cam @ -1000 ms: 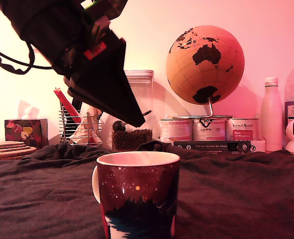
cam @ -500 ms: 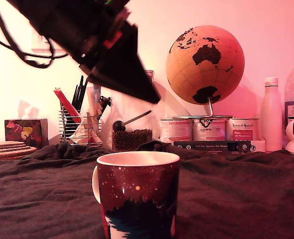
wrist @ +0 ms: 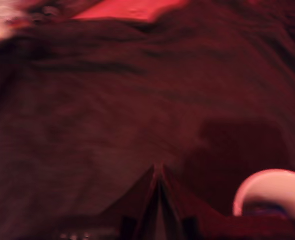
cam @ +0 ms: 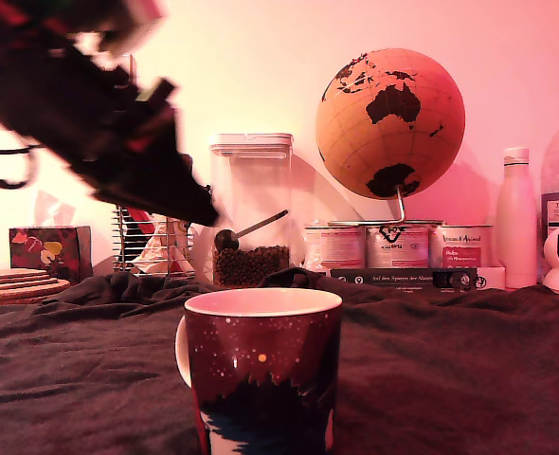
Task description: Pick up the coffee capsules on the table and drop them inside the coffee cup
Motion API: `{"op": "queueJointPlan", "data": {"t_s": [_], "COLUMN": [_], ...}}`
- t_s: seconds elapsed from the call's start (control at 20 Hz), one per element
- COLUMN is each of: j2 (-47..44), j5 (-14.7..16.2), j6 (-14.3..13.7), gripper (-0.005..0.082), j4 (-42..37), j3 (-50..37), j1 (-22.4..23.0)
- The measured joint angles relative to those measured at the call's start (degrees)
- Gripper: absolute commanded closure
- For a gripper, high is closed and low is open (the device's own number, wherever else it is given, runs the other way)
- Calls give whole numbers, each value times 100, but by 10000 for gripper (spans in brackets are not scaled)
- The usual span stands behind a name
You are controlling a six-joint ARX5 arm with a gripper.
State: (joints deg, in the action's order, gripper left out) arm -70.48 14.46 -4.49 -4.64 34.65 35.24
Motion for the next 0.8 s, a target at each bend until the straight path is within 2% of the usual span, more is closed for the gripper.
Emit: {"op": "queueJointPlan", "data": {"t_s": [0.35, 0.8], "j2": [1019, 2774], "j5": [-7, -13], "j6": [286, 616], "gripper": [788, 788], "j4": [-326, -179], "j3": [-883, -1897], "j1": [-1051, -2374]}}
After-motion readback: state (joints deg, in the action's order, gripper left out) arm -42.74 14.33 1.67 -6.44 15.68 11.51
